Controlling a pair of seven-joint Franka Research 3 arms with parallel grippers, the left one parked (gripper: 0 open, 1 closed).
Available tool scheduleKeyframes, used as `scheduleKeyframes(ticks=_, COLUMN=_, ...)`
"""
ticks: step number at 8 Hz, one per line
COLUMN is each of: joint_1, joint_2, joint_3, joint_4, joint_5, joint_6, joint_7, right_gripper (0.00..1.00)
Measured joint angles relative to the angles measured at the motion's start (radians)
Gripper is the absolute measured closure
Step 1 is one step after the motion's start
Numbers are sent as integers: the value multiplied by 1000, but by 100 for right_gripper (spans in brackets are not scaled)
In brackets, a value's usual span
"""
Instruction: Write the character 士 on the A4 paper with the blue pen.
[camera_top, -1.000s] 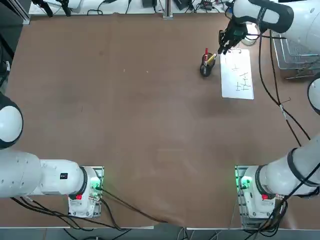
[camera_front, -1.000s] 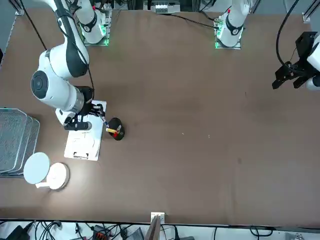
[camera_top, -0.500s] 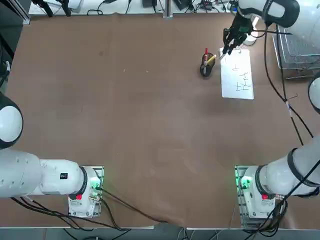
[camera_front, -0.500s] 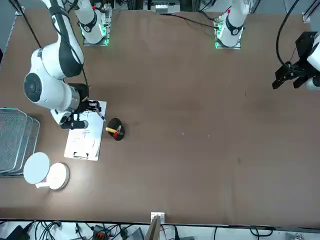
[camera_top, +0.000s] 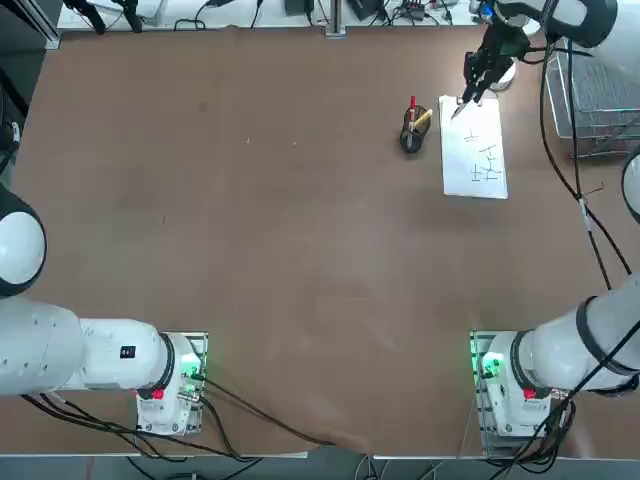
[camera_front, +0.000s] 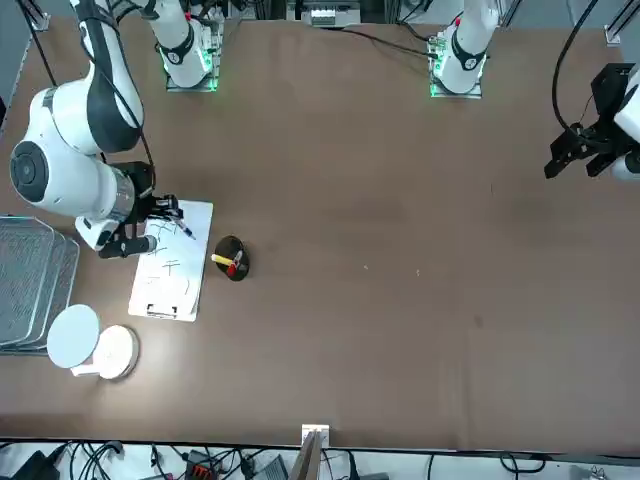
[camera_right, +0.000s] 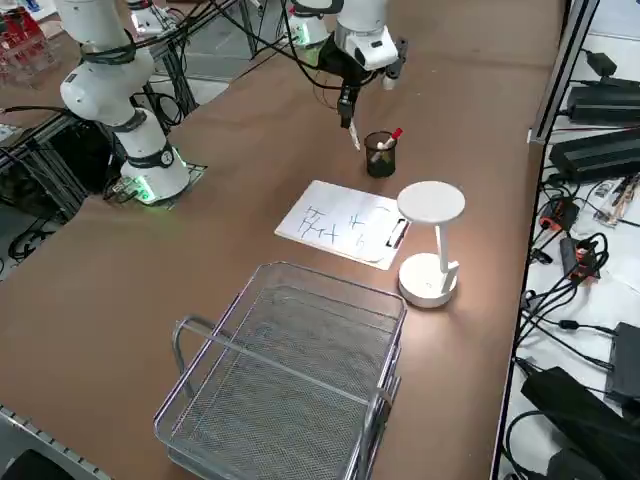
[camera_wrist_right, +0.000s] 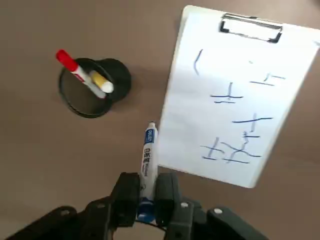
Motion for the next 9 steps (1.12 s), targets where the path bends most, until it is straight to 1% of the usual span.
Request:
scheduleKeyframes(ticks=2, joint_1=-1, joint_2=5, joint_3=0, joint_4=-3, joint_5=-89, joint_6=0, joint_7=-54, right_gripper=79)
scheduleKeyframes(ticks=4, joint_1=-7, joint_2=15, joint_3=-2, joint_4=-27, joint_5=-140, joint_6=0, joint_7=-75, right_gripper=79)
scheduleKeyframes(ticks=7, joint_1=-9, joint_2=26, joint_3=-2, joint_4=-120, joint_5=-156, joint_6=65, joint_7=-75, right_gripper=79)
scheduleKeyframes(ticks=9, joint_1=-10, joint_2=20, joint_3=-2, joint_4=-185, joint_5=-156, joint_6=99, joint_7=-43, right_gripper=79)
